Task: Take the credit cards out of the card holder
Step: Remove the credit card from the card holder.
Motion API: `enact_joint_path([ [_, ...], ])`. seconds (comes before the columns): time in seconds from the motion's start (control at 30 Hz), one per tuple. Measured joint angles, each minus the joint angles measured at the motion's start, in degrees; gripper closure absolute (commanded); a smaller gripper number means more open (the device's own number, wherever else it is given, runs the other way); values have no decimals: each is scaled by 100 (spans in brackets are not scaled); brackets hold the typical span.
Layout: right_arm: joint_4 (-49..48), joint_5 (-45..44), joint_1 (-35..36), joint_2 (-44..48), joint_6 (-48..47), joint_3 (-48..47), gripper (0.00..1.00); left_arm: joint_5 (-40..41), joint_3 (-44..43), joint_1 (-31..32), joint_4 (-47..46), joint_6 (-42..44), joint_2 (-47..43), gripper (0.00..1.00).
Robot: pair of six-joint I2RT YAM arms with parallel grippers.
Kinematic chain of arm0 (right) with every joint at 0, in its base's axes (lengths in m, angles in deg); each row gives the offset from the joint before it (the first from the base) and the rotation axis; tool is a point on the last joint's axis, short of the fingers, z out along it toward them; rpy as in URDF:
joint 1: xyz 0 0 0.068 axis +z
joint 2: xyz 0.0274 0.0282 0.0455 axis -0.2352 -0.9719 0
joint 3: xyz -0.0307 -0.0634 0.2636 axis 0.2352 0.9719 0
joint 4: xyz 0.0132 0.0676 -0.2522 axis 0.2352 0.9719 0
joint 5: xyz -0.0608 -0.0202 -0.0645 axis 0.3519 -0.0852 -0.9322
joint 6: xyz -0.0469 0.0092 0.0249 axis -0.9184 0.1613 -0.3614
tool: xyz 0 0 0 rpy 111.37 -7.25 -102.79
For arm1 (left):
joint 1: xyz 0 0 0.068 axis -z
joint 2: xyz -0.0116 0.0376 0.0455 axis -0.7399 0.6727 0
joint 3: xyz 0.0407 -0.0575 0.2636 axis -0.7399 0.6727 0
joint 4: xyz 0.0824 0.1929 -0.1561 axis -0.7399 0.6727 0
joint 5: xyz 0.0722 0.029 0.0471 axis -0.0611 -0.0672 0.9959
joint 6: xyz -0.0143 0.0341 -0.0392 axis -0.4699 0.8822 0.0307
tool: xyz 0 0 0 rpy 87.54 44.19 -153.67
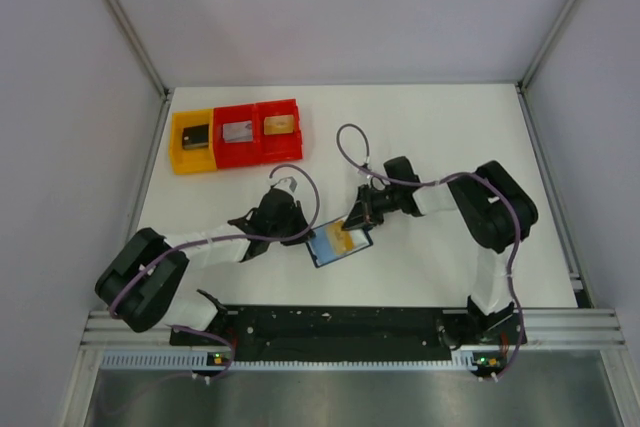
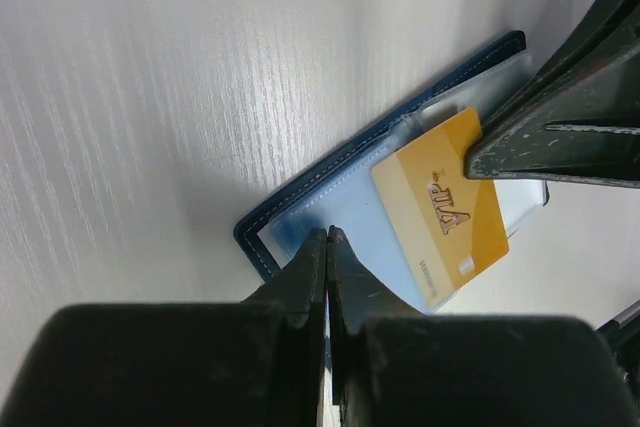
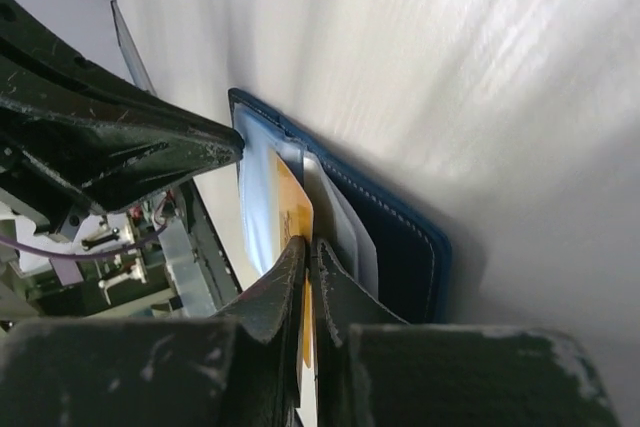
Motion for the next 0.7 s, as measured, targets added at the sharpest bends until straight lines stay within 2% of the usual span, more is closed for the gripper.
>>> enact_joint_path([
  [0.23,-179,-363,-306,1091,249,894,100,44,37,0,293,-7,-332,91],
  [0.4,-914,-745,-319,1991,846,1519,100,42,35,0,321,-28,-756,83],
  [0.47,-1211,-855,-319,2223,1086,1681,100,20,35,0,321,-39,-909,75],
  [0.7,-2426,-1272,-319,2756,2046,2282,100,-306,83,0,55,-201,-1508,33],
])
